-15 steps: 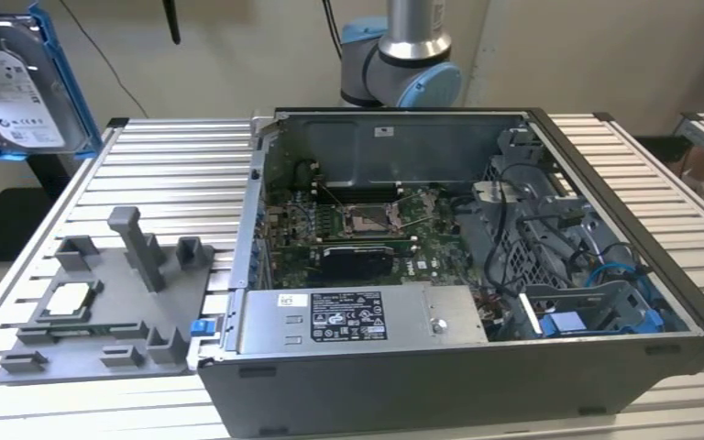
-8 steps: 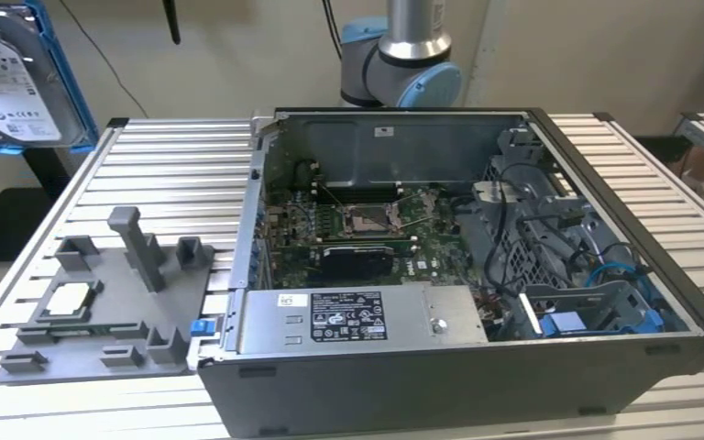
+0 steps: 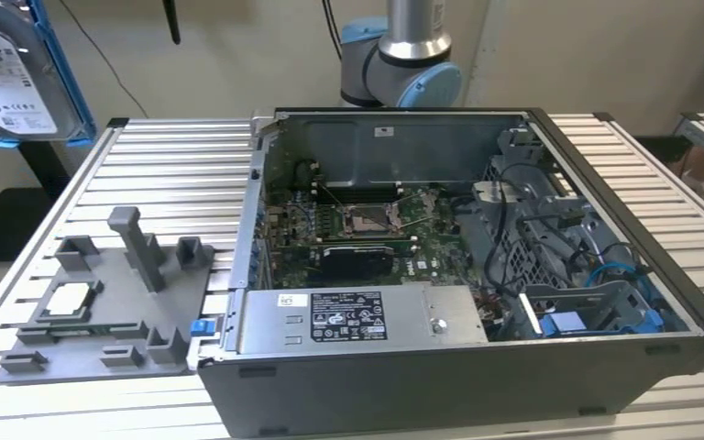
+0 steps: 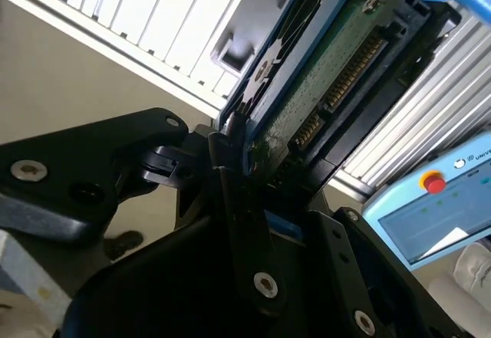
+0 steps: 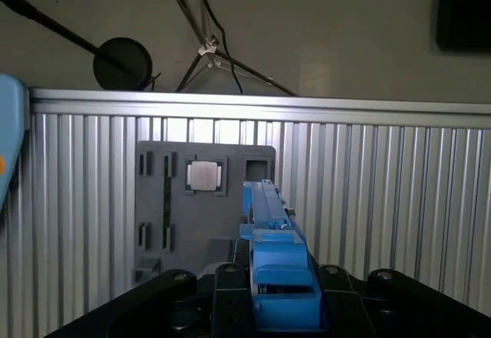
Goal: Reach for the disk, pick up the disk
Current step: 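Pick up the disk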
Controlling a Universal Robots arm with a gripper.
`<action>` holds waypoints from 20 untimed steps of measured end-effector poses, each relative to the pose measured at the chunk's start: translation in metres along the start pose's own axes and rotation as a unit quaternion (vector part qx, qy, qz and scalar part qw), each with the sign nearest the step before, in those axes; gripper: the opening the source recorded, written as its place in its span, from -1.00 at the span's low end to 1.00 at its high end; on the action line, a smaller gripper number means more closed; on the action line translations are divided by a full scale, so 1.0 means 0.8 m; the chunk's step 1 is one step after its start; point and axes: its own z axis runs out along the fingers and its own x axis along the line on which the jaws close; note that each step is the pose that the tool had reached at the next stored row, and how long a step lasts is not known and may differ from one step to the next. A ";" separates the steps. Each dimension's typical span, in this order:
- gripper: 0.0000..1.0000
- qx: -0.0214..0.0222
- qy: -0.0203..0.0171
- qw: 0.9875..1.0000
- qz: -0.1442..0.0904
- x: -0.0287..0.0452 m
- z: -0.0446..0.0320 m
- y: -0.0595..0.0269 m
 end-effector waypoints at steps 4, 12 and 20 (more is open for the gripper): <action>-1.00 0.000 0.000 1.000 0.000 0.0000 -0.0012 0.000; -1.00 0.000 0.000 1.000 0.000 0.0000 -0.0040 0.000; -1.00 0.000 0.000 1.000 0.000 0.0000 -0.0044 0.000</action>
